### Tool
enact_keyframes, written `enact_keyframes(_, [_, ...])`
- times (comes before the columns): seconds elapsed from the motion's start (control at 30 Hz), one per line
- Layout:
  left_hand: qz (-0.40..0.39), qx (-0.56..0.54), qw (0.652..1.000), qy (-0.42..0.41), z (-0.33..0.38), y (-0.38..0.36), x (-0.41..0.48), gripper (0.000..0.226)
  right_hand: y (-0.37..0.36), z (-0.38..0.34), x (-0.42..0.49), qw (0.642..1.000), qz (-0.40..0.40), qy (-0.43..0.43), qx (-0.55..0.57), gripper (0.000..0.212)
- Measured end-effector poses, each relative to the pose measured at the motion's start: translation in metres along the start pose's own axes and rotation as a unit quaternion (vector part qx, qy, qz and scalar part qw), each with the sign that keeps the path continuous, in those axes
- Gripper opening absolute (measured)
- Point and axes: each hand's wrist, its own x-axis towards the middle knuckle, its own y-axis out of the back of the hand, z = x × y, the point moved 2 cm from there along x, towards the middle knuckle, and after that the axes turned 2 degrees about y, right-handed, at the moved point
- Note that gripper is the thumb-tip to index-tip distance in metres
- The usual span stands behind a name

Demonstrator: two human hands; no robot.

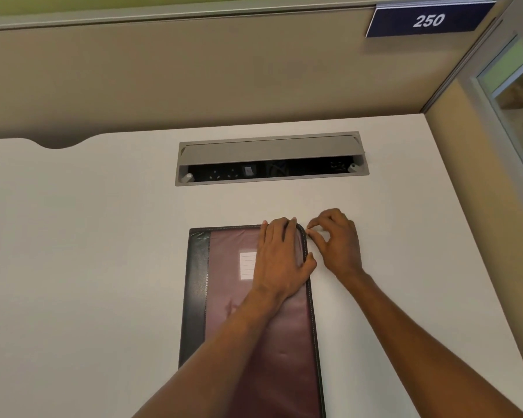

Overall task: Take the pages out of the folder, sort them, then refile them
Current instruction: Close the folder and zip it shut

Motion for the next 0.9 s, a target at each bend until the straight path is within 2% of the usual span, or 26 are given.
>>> enact_keyframes(0.23, [-0.007, -0.02, 1.0, 0.005, 0.001, -0.002, 0.002, 0.077, -0.016, -0.009, 0.071, 0.983, -0.164, 0.077, -0.003, 0.007])
enact_keyframes(0.53, [-0.012, -0.036, 0.999, 0.003, -0.001, -0.004, 0.002, 0.075, -0.036, -0.053, 0.13, 0.915, -0.337, 0.212, -0.064, 0.004])
enact_keyframes(0.7, [-0.023, -0.033, 0.999, 0.006, -0.001, -0.005, 0.003, 0.074, -0.062, -0.092, 0.14, 0.886, -0.36, 0.28, -0.084, 0.009])
enact_keyframes(0.9, [-0.021, -0.055, 0.998, -0.01, -0.004, -0.008, 0.004, 0.068, -0.103, -0.137, 0.135, 0.897, -0.335, 0.287, -0.031, 0.011])
